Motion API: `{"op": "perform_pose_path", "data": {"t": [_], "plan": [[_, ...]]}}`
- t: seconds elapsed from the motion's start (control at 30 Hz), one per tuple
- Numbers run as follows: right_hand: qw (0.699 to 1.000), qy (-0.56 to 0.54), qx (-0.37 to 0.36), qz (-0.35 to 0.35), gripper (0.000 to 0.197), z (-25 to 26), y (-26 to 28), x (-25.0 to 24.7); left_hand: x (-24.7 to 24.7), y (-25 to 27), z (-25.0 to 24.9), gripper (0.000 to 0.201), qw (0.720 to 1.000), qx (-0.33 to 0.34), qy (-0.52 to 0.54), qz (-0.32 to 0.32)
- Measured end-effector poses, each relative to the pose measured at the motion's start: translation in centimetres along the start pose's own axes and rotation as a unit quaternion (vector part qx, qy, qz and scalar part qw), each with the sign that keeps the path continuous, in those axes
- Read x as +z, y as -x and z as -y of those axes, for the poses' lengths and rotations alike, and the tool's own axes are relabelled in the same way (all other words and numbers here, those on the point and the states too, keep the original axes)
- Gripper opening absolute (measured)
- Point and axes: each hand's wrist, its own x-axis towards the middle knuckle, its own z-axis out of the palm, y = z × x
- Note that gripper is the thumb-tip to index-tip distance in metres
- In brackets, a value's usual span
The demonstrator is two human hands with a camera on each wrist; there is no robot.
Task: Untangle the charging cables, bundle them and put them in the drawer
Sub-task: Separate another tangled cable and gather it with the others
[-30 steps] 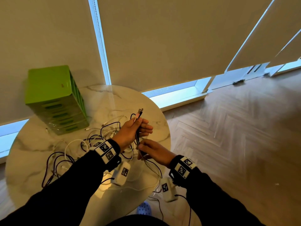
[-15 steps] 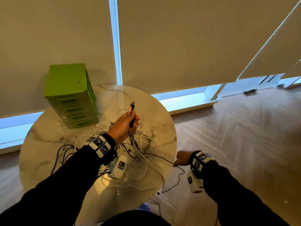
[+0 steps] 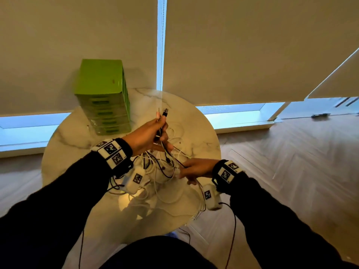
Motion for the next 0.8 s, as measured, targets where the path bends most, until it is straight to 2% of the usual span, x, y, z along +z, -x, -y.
{"op": "perform_pose_path", "data": {"t": [0.03,0.1,0.17,0.2,0.23,0.33,0.37,0.43,0.47,0.57,0.63,0.7,0.73,0.8], "plan": [[0.999,0.04,0.01,-0.019,0.021,-0.4,0.2,-1.0,-0.7,0.2,0.0,0.038,1.0,0.004,0.016,-0.002],[0.988,0.113,0.01,-0.105,0.026,-1.2,0.2,-2.7,-1.9,0.3,0.0,0.037,0.997,0.022,0.07,-0.013],[0.963,0.168,-0.017,-0.209,0.031,-1.7,-0.3,-3.6,-2.5,0.2,0.0,0.032,0.992,0.046,0.109,-0.038],[0.951,0.205,-0.024,-0.231,0.033,-1.8,-0.6,-3.7,-2.8,0.0,0.0,0.028,0.99,0.06,0.11,-0.058],[0.944,0.24,-0.023,-0.227,0.033,-1.4,-0.5,-3.2,-2.9,-0.3,0.0,0.024,0.989,0.072,0.102,-0.078],[0.934,0.321,-0.04,-0.15,0.038,-0.5,-1.1,-0.2,-3.1,-0.9,0.1,0.015,0.982,0.105,0.096,-0.126],[0.931,0.34,-0.049,-0.124,0.034,-0.2,-1.5,1.3,-3.0,-1.1,0.2,0.017,0.976,0.117,0.105,-0.148],[0.927,0.363,-0.056,-0.081,0.014,0.4,-2.9,4.4,-2.7,-1.5,0.5,0.024,0.965,0.125,0.121,-0.193],[0.928,0.364,-0.055,-0.063,0.013,0.4,-3.7,5.9,-2.5,-1.7,0.8,0.026,0.963,0.121,0.115,-0.211],[0.938,0.342,-0.049,0.019,0.026,0.7,-5.1,8.8,-2.2,-2.1,2.7,0.022,0.968,0.096,0.027,-0.229],[0.952,0.295,-0.054,0.057,0.03,1.4,-5.1,8.8,-2.4,-2.0,4.0,0.022,0.969,0.077,-0.025,-0.232],[0.974,0.213,-0.054,0.053,0.018,1.7,-5.1,7.0,-3.2,-2.0,4.7,0.018,0.966,0.069,-0.034,-0.248],[0.984,0.169,-0.055,0.032,0.027,1.5,-5.4,5.5,-3.7,-1.9,4.9,0.012,0.964,0.069,-0.036,-0.253],[0.994,0.1,-0.039,-0.03,0.043,1.1,-6.4,2.8,-4.6,-1.5,5.4,0.015,0.964,0.062,-0.041,-0.257]]}}
